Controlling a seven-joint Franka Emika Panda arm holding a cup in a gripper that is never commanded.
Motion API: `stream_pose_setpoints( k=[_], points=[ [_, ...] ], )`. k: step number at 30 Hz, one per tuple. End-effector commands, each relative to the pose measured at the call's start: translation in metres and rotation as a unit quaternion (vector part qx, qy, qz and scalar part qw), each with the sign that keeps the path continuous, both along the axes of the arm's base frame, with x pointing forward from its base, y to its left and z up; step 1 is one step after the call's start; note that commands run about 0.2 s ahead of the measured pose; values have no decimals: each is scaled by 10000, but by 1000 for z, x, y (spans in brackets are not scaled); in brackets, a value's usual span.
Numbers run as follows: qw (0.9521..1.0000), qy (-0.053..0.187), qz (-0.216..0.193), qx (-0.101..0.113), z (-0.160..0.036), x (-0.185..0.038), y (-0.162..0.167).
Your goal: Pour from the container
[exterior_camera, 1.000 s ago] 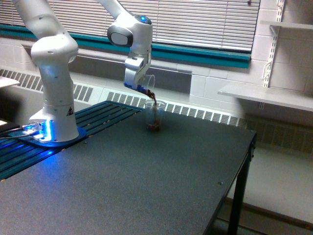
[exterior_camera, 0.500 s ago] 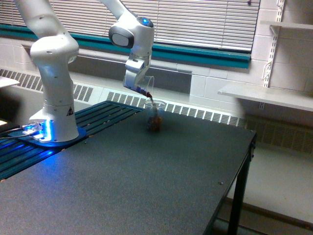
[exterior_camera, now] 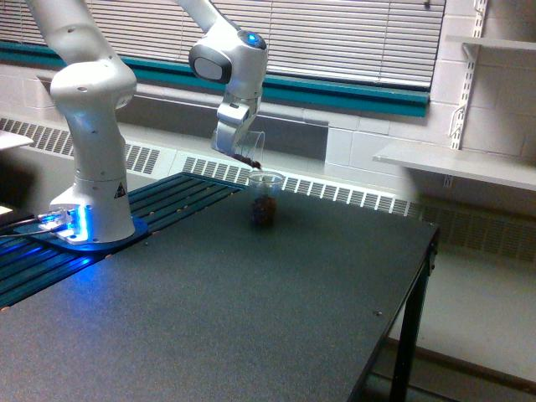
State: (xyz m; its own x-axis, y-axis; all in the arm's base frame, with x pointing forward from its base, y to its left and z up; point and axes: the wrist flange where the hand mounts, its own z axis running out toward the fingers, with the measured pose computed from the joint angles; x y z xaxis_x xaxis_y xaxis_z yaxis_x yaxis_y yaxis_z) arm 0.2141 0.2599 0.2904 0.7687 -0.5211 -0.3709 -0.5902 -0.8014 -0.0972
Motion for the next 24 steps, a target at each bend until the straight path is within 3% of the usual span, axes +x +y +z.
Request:
stream_pose_setpoints(
  k=[1, 14, 24],
  points=[
    [9998, 64, 157, 76, 2, 7, -3],
    [9990, 191, 309, 256, 9, 17, -6],
    [9991, 76, 336, 247, 16, 20, -2]
  ],
)
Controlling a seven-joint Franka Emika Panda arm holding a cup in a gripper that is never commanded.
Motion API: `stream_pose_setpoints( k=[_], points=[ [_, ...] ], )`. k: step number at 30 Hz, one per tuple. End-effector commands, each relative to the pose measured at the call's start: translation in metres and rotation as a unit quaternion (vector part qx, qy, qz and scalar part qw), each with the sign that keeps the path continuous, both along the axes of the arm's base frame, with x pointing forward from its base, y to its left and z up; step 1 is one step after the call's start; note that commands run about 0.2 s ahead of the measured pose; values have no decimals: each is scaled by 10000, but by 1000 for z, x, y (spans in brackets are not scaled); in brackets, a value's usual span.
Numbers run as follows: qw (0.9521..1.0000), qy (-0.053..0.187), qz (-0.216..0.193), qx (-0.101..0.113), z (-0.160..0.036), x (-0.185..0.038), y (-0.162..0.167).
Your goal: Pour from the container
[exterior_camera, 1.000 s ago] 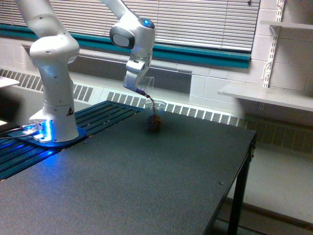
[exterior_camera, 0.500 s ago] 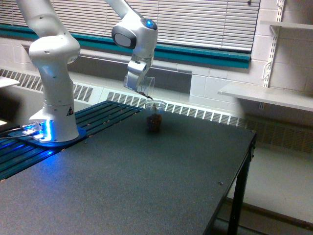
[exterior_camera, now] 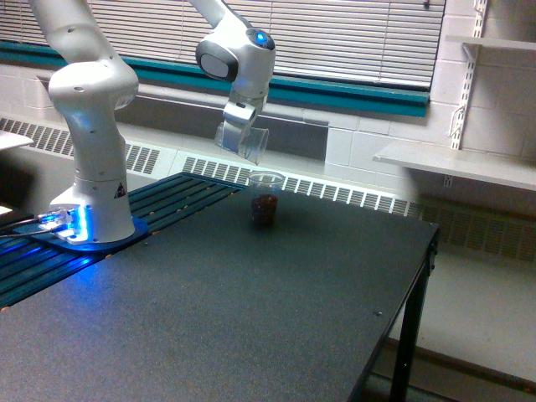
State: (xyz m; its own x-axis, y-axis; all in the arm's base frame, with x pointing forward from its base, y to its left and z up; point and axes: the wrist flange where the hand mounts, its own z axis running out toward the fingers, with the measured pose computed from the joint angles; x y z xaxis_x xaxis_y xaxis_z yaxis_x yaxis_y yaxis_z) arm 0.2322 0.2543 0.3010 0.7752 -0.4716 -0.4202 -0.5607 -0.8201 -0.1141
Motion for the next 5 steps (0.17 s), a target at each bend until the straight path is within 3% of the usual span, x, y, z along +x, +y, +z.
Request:
stream_pose_setpoints(
  k=[1, 5],
  points=[
    [9998, -125, 125, 23, 7, 3, 4],
    [9997, -210, 126, -58, 8, 1, 7]
  ],
)
